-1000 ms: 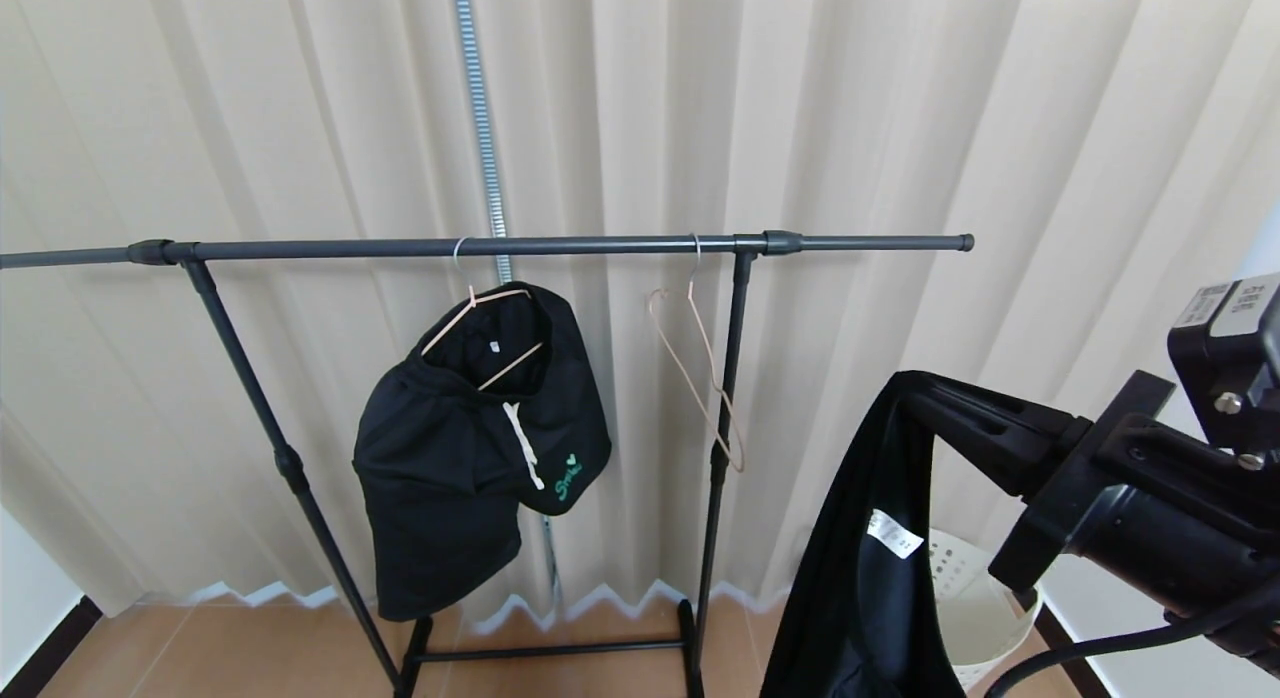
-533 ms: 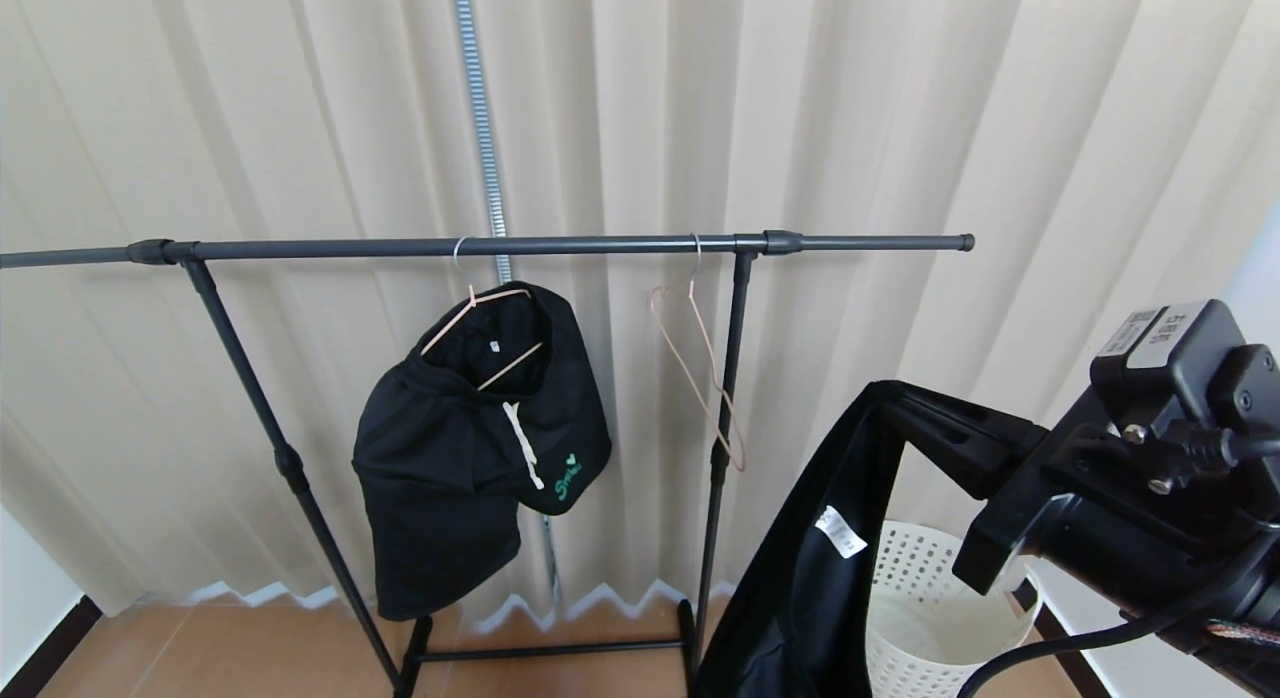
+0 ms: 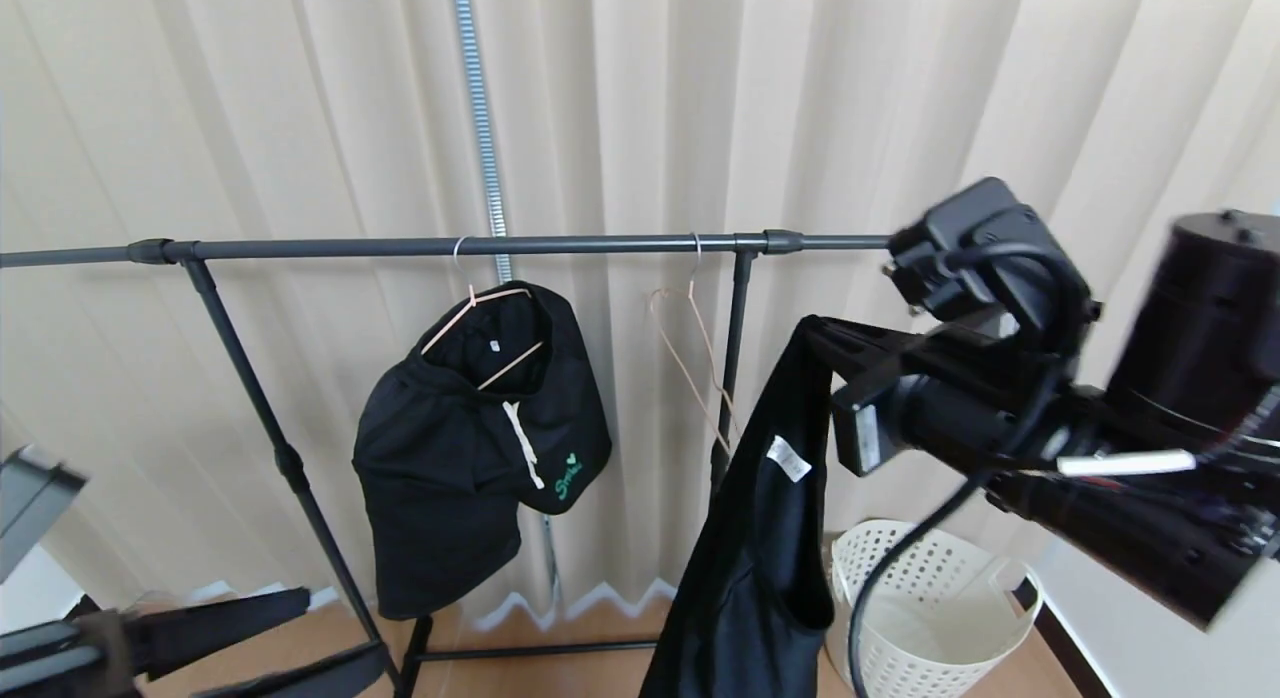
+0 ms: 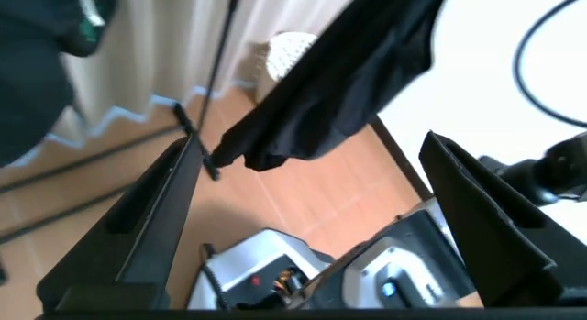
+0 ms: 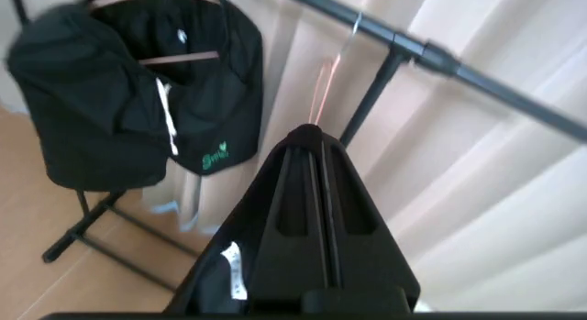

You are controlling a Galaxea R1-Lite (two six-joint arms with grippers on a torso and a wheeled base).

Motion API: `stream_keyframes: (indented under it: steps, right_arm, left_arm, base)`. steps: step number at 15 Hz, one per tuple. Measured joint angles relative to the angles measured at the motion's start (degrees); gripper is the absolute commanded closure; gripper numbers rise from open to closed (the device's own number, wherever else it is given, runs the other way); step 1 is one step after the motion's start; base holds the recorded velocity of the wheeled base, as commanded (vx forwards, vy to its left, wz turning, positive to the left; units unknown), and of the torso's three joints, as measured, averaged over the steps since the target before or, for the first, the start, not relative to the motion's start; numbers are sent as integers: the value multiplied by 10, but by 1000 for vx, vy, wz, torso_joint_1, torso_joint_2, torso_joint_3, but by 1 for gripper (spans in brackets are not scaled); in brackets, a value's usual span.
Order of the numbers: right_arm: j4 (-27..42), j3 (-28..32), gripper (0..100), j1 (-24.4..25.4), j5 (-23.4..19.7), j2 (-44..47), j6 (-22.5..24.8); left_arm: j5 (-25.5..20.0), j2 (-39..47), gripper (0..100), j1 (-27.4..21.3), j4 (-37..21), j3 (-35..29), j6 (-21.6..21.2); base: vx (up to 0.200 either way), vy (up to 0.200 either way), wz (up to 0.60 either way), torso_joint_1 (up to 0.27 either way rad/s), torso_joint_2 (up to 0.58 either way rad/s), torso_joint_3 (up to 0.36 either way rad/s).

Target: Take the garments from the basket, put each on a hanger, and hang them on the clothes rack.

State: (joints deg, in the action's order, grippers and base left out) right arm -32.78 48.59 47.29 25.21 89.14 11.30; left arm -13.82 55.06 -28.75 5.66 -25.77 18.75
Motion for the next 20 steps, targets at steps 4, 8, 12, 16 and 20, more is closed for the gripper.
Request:
stream_keyframes:
  steps: [4, 8, 12, 16, 20]
  right_arm:
    - [127, 87, 100, 8, 25, 81, -165]
    - [124, 94, 100, 20, 26, 105, -171]
    - [119, 96, 100, 49, 32, 111, -187]
    - [102, 91, 100, 72, 34, 112, -188]
    - [77, 83, 100, 86, 35, 114, -193]
  left_arm:
    - [42, 201, 0, -70, 35, -113, 21]
    - [98, 326, 0, -103, 96, -163, 25]
    - [135, 391, 0, -112, 151, -152, 26]
    - [166, 440, 0, -133, 217, -134, 25]
    - [181, 483, 0, -148, 229, -136, 24]
  base:
    - [0, 0, 0, 0, 0, 0]
    - [0, 0, 0, 0, 0, 0]
    - [0, 0, 0, 0, 0, 0]
    - [0, 0, 0, 0, 0, 0]
    - [0, 0, 0, 0, 0, 0]
